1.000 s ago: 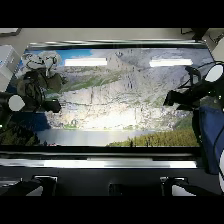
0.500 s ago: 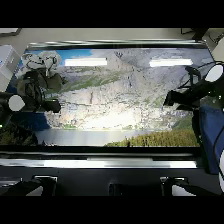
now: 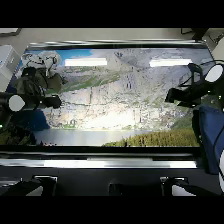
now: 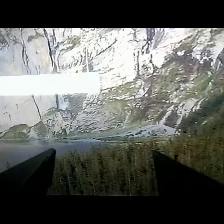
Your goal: Fold the clothes and pants, and hang the long-sleeved shirts on hangers.
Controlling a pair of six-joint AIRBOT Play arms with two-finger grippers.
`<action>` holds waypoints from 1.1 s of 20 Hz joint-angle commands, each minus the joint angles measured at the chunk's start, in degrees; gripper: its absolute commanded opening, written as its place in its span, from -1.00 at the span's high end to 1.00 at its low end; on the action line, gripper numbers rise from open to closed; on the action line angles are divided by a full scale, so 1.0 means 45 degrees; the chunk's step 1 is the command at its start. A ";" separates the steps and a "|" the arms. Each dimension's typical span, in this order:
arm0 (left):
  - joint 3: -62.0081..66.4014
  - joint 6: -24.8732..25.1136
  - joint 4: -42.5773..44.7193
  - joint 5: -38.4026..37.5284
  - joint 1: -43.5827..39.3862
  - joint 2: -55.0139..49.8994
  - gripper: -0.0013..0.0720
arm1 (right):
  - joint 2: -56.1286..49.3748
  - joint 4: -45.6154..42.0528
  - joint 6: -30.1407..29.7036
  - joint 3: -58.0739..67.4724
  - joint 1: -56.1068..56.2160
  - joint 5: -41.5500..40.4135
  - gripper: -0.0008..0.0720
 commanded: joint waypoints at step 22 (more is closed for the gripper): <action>1.1686 -0.0340 -0.5746 -0.1637 0.8393 -1.2896 -1.00 | -0.0010 0.0034 0.0000 -0.0005 0.0015 -0.1093 -0.88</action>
